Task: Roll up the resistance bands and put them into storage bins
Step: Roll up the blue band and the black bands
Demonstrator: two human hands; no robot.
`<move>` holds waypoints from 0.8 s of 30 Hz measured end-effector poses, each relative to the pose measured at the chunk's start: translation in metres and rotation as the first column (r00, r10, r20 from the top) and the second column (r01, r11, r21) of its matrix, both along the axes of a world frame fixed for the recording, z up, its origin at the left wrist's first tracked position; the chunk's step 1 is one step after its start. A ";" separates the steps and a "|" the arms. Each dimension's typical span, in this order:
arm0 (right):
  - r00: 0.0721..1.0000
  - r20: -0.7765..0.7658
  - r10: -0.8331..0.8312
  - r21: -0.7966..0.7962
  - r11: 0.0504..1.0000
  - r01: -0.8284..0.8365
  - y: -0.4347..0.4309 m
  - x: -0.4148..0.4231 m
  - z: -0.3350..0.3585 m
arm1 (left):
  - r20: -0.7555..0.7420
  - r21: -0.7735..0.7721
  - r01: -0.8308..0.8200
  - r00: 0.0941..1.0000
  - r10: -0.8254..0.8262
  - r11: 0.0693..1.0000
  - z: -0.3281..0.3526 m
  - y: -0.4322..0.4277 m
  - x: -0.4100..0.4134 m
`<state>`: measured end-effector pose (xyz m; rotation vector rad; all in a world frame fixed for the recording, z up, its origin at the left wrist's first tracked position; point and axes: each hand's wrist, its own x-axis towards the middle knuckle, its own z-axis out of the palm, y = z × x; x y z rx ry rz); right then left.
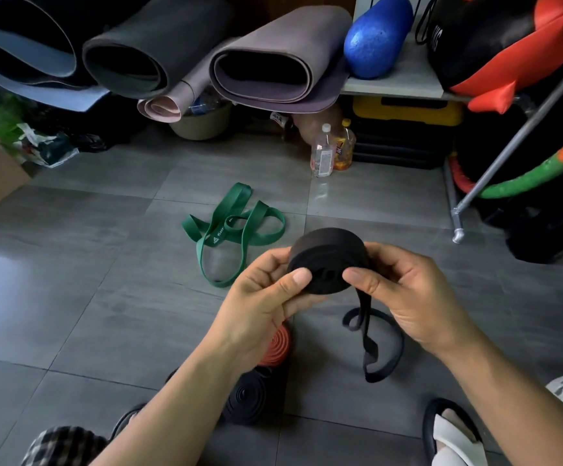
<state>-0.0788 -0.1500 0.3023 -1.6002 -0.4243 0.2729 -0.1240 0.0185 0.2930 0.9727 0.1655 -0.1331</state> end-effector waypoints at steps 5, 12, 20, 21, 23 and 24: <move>0.910 0.390 0.143 -0.634 0.758 0.152 -0.011 -0.001 -0.003 | 0.132 0.871 0.001 0.963 -0.236 0.491 -0.007 0.016 0.005; 0.946 0.313 0.080 -0.478 0.874 0.084 -0.009 -0.004 -0.002 | 0.224 0.833 -0.110 0.963 -0.150 0.541 -0.002 0.009 0.005; 0.999 0.020 -0.029 -0.117 0.993 0.031 -0.003 -0.002 0.001 | 0.213 0.361 -0.102 0.977 0.025 0.927 0.006 0.003 0.002; 1.000 -0.006 -0.022 -0.093 0.995 0.022 -0.002 -0.003 0.002 | 0.200 0.333 -0.100 0.979 0.033 0.937 0.005 0.001 0.001; 1.000 0.009 -0.004 -0.140 0.990 0.006 -0.004 -0.001 0.004 | 0.161 0.323 -0.077 0.987 0.025 0.943 0.005 0.000 0.001; 0.999 0.040 0.006 -0.202 0.979 0.002 -0.007 0.000 0.005 | 0.143 0.362 -0.051 0.990 -0.002 0.931 0.004 0.001 0.001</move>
